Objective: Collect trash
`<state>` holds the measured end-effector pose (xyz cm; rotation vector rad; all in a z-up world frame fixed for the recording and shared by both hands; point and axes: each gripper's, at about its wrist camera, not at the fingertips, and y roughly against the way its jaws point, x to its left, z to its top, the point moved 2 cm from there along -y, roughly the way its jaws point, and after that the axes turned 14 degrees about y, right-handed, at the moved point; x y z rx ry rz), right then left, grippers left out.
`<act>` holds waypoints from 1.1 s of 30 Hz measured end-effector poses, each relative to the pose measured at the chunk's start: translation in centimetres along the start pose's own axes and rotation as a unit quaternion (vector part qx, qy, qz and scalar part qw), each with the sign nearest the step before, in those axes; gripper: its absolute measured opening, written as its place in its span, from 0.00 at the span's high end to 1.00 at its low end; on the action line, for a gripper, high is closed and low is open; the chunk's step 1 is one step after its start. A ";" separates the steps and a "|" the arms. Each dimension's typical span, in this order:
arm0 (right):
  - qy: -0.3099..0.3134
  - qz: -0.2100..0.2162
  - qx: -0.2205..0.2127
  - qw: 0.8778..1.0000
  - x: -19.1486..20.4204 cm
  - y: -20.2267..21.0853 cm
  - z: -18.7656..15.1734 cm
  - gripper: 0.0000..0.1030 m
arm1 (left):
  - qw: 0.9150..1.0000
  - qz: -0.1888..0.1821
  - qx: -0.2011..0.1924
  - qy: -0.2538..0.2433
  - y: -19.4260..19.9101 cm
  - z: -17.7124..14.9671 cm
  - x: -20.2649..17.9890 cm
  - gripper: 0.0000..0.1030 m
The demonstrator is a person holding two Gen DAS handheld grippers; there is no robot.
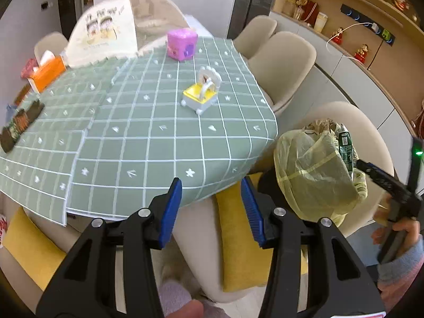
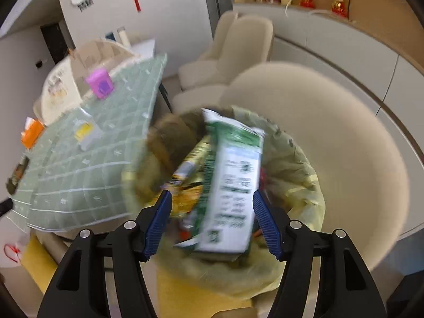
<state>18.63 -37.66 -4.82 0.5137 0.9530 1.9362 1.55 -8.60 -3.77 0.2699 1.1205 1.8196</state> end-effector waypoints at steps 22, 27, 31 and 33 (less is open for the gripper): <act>0.039 0.007 -0.099 0.994 18.6 13.8 -8.2 0.42 | 0.995 -0.011 -0.055 -0.084 8.3 -7.5 2.9 0.57; 0.044 -0.006 -0.100 0.994 20.0 14.7 -9.1 0.42 | 0.993 -0.020 -0.068 -0.095 9.7 -8.3 3.1 0.57; 0.044 -0.017 -0.109 0.993 20.8 15.4 -9.1 0.42 | 0.992 -0.025 -0.077 -0.096 10.5 -8.4 3.3 0.57; 0.042 -0.018 -0.113 0.993 20.9 15.7 -9.2 0.42 | 0.991 -0.027 -0.081 -0.100 10.8 -8.4 3.4 0.57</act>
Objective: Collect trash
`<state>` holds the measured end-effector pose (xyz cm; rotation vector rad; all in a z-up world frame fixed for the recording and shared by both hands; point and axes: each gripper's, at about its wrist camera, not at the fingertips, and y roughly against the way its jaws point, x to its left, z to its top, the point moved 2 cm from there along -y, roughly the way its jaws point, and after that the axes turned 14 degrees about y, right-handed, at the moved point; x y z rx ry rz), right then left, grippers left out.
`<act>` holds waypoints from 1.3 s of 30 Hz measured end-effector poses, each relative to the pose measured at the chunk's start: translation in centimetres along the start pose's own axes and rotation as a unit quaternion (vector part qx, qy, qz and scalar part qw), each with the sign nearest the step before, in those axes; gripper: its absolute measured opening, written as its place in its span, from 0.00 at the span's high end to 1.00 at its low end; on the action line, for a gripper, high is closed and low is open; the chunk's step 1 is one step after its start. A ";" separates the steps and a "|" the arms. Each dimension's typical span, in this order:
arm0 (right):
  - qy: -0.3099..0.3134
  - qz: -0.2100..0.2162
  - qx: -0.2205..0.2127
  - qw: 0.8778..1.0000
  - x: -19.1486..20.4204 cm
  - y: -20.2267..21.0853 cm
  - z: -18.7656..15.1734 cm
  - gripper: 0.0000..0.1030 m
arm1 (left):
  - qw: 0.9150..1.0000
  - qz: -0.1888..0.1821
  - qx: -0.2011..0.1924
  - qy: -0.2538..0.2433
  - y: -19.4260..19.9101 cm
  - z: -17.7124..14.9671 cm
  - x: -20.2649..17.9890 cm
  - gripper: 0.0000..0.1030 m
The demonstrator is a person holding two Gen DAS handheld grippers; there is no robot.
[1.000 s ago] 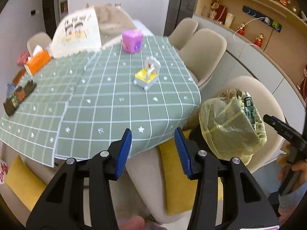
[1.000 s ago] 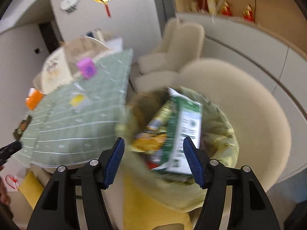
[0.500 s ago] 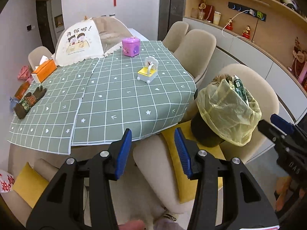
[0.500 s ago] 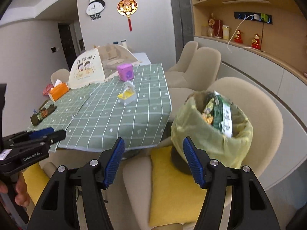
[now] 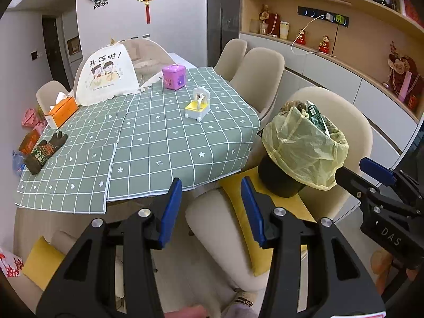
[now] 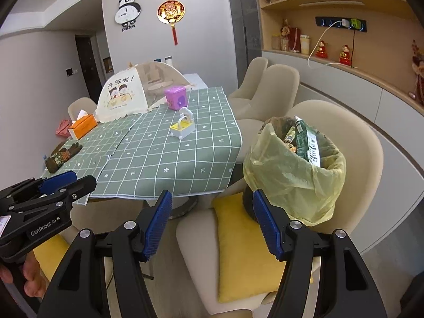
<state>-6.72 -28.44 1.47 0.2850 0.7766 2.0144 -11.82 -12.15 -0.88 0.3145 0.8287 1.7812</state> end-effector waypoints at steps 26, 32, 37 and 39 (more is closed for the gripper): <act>0.007 -0.020 -0.020 1.000 0.7 2.1 0.6 0.42 | 1.000 -0.017 -0.017 -0.004 1.7 0.0 0.1 0.57; 0.008 -0.024 -0.018 1.000 0.5 2.2 0.6 0.42 | 1.000 -0.021 -0.015 -0.003 1.6 -0.1 0.0 0.57; 0.004 -0.026 -0.018 0.999 0.4 2.1 0.7 0.42 | 1.000 -0.023 -0.013 -0.003 1.6 0.0 0.0 0.57; 0.004 -0.026 -0.017 1.000 0.4 2.0 0.8 0.42 | 1.000 -0.024 -0.013 -0.003 1.6 -0.1 -0.1 0.57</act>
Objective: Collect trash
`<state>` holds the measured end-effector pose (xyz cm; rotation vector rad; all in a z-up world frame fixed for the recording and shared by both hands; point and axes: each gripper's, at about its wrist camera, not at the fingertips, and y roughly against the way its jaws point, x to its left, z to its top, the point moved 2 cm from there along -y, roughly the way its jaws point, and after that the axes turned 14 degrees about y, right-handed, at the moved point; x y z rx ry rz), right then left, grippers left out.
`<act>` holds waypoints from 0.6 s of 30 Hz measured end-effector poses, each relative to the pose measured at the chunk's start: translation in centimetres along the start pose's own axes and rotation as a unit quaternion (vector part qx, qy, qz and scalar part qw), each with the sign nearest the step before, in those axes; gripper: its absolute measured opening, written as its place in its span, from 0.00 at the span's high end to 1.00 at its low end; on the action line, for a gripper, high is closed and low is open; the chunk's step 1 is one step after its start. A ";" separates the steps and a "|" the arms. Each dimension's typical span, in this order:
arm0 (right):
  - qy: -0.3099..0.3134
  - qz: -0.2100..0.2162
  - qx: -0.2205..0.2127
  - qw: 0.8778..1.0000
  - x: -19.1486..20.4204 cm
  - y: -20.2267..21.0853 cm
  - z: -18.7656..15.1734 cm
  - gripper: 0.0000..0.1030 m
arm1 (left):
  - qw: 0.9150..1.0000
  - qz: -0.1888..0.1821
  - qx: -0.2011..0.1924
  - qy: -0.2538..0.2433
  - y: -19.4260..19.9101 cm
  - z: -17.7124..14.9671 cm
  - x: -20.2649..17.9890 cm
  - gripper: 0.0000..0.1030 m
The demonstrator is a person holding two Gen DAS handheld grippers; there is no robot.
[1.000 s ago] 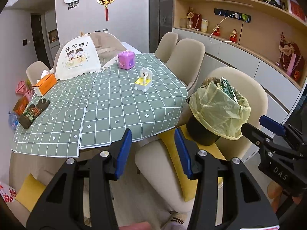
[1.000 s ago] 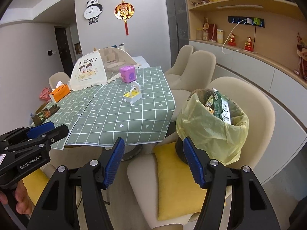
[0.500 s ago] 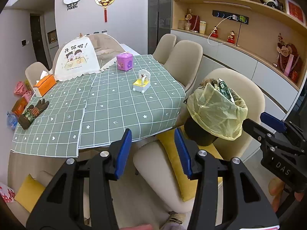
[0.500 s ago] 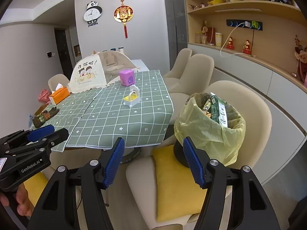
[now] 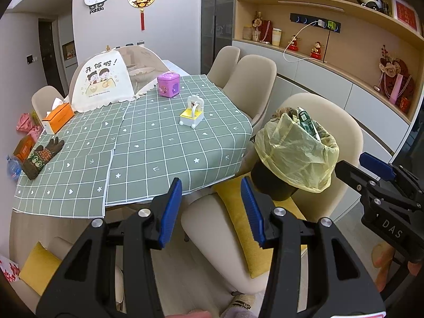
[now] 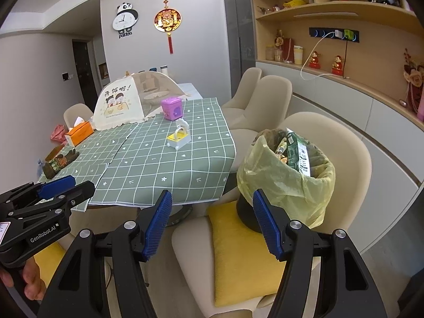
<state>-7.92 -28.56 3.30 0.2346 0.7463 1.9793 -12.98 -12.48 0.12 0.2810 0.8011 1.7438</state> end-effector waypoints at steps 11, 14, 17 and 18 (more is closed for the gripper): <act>-0.001 0.002 0.000 1.000 0.2 -0.2 0.0 0.42 | 1.000 0.002 0.001 0.002 -0.3 0.3 0.3 0.57; -0.001 0.002 0.000 1.000 0.4 -0.3 0.0 0.42 | 1.000 0.002 0.002 0.002 -0.3 0.4 0.4 0.57; -0.001 0.003 0.002 1.000 0.7 -0.5 0.1 0.42 | 1.000 0.003 0.001 0.002 -0.4 0.6 0.6 0.57; -0.001 0.003 0.002 1.000 0.7 -0.5 0.1 0.42 | 1.000 0.003 0.001 0.003 -0.4 0.6 0.7 0.57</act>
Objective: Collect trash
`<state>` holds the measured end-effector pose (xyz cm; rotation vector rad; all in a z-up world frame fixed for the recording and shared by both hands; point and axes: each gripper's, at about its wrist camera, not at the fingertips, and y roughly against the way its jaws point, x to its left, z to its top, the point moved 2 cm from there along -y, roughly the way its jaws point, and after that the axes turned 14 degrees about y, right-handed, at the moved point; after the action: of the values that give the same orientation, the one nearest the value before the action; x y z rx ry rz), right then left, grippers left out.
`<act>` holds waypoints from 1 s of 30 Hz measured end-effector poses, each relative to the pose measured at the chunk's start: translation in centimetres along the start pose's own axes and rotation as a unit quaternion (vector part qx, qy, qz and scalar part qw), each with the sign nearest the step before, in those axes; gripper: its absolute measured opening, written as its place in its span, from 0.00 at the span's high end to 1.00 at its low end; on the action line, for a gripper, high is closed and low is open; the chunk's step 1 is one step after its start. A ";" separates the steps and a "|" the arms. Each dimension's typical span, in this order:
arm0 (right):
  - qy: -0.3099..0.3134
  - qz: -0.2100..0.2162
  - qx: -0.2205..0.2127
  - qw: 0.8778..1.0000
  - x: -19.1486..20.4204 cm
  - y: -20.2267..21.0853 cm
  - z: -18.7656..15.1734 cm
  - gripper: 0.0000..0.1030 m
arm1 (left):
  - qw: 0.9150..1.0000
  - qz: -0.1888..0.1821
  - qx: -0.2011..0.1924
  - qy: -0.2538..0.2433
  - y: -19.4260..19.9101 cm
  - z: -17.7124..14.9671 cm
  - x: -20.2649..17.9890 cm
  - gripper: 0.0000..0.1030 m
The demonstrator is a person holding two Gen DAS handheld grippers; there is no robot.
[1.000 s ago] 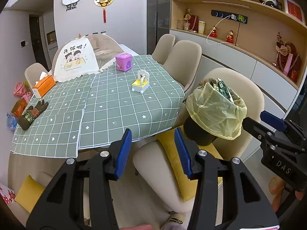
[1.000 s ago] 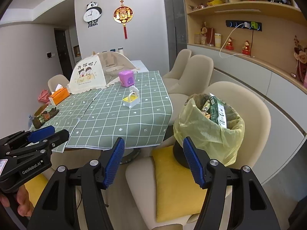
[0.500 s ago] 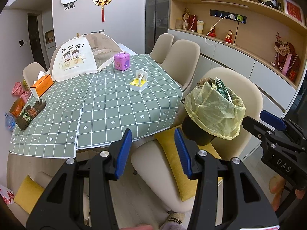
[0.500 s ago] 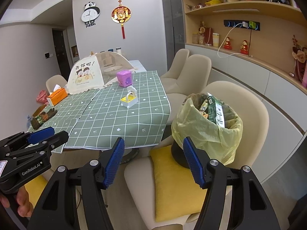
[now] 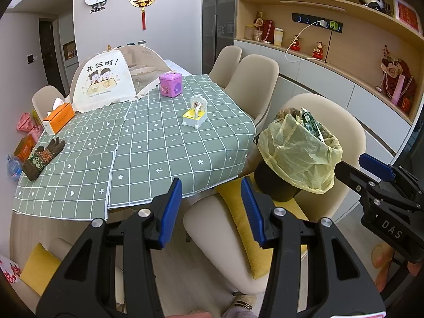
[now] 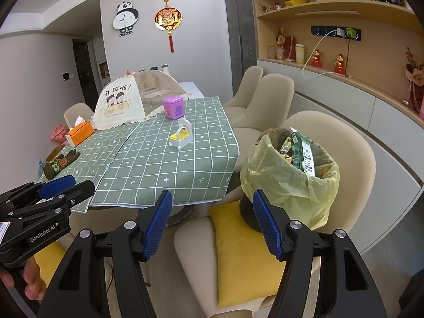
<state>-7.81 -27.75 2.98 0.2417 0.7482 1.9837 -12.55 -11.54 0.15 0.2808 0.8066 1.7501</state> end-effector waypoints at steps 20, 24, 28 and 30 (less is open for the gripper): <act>0.000 0.002 0.003 1.000 0.3 -0.9 0.5 0.42 | 1.000 0.004 0.002 0.000 -0.6 0.3 0.9 0.57; 0.000 0.001 0.003 1.000 0.3 -1.0 0.4 0.42 | 1.000 0.004 0.003 0.000 -0.8 0.3 0.8 0.57; -0.005 -0.002 0.005 1.000 0.3 -1.1 0.3 0.42 | 1.000 0.005 0.004 0.000 -1.3 0.3 0.7 0.57; -0.007 -0.005 0.006 1.000 0.4 -1.1 0.2 0.42 | 1.000 0.007 0.006 0.002 -1.8 0.5 0.6 0.57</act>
<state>-7.14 -26.92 2.46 0.2580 0.7521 1.9662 -11.16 -10.58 -0.76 0.2918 0.8193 1.7606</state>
